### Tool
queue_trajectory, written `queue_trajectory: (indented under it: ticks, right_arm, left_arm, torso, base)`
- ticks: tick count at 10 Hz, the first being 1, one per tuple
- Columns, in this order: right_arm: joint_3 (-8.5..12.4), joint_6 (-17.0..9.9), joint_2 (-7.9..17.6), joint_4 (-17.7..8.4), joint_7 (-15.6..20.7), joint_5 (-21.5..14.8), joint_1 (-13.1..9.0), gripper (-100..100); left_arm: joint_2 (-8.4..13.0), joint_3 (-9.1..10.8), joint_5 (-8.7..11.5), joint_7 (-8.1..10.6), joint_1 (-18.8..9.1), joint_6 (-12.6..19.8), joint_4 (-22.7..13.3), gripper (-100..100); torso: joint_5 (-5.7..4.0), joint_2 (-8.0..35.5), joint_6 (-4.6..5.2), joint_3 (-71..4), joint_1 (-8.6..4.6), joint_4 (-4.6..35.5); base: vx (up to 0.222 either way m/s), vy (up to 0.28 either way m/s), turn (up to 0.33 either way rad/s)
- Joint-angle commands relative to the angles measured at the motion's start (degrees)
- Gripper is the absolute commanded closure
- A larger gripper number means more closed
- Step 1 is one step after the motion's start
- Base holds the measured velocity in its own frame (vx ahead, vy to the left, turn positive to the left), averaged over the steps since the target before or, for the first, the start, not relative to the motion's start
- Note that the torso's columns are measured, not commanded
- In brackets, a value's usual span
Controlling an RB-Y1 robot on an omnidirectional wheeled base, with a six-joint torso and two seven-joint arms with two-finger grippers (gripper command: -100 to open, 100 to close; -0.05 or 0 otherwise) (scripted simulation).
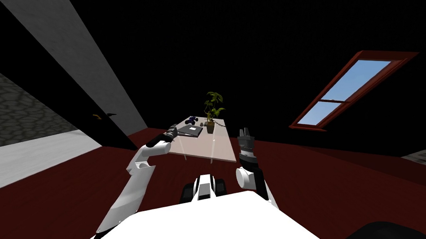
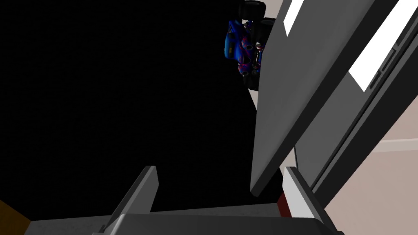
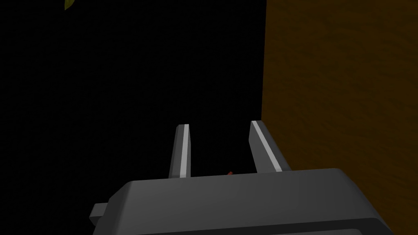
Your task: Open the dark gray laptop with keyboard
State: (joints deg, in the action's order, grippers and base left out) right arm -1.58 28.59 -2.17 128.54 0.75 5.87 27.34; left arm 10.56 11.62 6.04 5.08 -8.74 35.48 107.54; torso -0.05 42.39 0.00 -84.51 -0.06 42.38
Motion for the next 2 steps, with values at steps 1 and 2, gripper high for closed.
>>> queue_trajectory:
  ticks: [1,2]
  right_arm:
    - [0.0,0.0,0.0,0.0,0.0,0.0,0.0,0]
    - [0.0,0.0,0.0,0.0,0.0,0.0,0.0,0]
  left_arm:
    - [-0.01,-0.01,0.0,0.0,0.05,0.04,-0.05,0]
    - [-0.03,-0.02,0.0,0.0,0.09,0.09,-0.1,0]
  torso:
    - [0.0,0.0,0.0,0.0,0.0,0.0]
    - [0.0,0.0,0.0,0.0,0.01,0.0]
  base:
    - [0.0,0.0,0.0]
    - [0.0,0.0,0.0]
